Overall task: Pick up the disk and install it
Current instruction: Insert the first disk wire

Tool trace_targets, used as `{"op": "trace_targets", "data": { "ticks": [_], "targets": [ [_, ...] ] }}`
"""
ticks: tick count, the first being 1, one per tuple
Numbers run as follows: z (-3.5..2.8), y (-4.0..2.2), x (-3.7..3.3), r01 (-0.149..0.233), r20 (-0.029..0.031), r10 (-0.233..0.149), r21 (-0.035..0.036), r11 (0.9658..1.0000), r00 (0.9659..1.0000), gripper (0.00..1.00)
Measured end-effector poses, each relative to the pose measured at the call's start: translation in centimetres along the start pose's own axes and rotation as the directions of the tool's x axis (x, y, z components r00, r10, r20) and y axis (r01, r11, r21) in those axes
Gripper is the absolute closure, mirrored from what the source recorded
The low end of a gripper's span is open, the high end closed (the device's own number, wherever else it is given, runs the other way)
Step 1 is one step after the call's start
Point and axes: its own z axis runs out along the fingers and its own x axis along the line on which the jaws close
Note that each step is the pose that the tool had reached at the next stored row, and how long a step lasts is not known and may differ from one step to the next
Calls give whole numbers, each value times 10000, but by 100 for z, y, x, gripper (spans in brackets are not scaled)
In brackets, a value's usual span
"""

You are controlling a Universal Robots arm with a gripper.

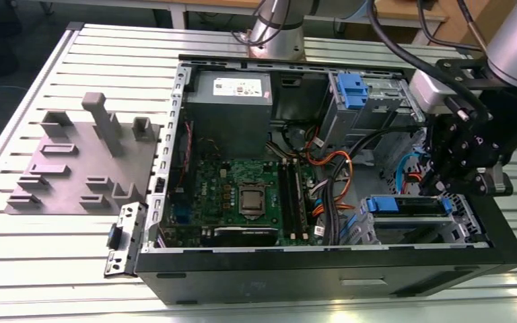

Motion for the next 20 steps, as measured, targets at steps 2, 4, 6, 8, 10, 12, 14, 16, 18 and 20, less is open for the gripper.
{"op": "trace_targets", "data": {
  "ticks": [2, 4, 6, 8, 10, 12, 14, 16, 18, 20],
  "targets": [
    [0, 22, 8, 2, 0, -2, 91, 10000, 10000, 84],
    [1, 36, 15, 21, 3, -21, 182, 9998, 10000, 84],
    [2, 51, 21, 36, 5, -37, 276, 9996, 10000, 84],
    [4, 71, 25, 44, 6, -44, 375, 9993, 10000, 84],
    [7, 90, 30, 55, 7, -56, 470, 9989, 10000, 84],
    [10, 105, 34, 71, 9, -72, 566, 9984, 10000, 84],
    [14, 119, 38, 91, 11, -91, 666, 9977, 10000, 84],
    [21, 139, 40, 102, 13, -103, 762, 9970, 9999, 84],
    [28, 174, 41, 100, 13, -102, 867, 9962, 9999, 84],
    [28, 217, 41, 95, 11, -97, 973, 9952, 10000, 84]
  ]
}}
